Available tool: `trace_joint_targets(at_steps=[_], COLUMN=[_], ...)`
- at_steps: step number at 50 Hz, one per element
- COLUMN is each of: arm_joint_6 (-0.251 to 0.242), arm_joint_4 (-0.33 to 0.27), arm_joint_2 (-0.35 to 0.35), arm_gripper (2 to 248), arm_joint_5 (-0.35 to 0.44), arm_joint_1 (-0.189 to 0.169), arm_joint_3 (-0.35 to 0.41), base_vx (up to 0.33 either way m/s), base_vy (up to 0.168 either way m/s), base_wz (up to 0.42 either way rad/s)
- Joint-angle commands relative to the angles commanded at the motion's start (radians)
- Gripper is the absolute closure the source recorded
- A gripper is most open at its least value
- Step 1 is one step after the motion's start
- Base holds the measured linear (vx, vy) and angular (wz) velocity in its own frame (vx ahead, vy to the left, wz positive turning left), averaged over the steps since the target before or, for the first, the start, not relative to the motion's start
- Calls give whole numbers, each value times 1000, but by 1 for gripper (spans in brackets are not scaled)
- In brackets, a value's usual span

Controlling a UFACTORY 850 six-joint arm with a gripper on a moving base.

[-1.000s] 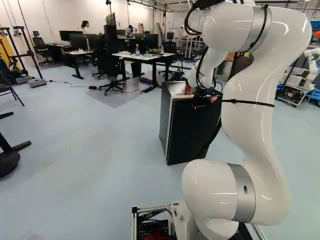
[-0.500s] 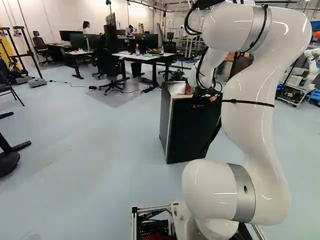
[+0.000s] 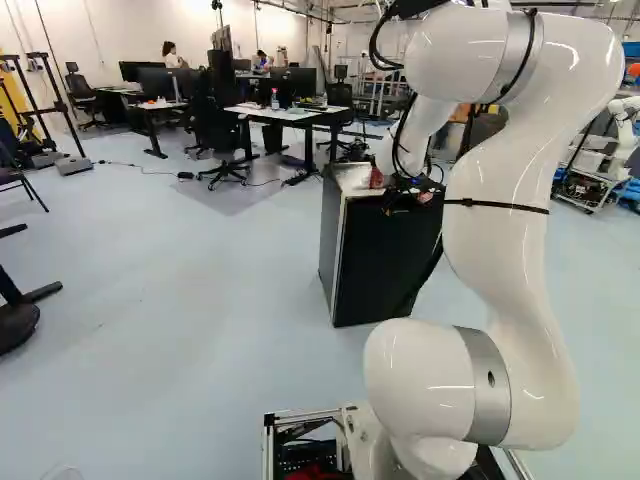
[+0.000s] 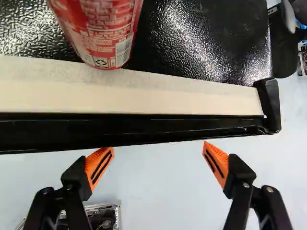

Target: Grab a drink from the fridge

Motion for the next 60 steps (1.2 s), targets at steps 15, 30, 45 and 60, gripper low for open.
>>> trace_joint_targets(at_steps=[15, 30, 45, 60], arm_joint_6=[0, 0, 0, 0], arm_joint_4=[0, 0, 0, 0], arm_joint_2=[52, 113, 175, 240], arm_gripper=[3, 3, 3, 3], arm_joint_5=[0, 8, 84, 204], arm_joint_1=[-6, -12, -19, -26], arm_joint_3=[70, 150, 229, 308], base_vx=[0, 0, 0, 0], base_vy=[0, 0, 0, 0], base_wz=[0, 0, 0, 0])
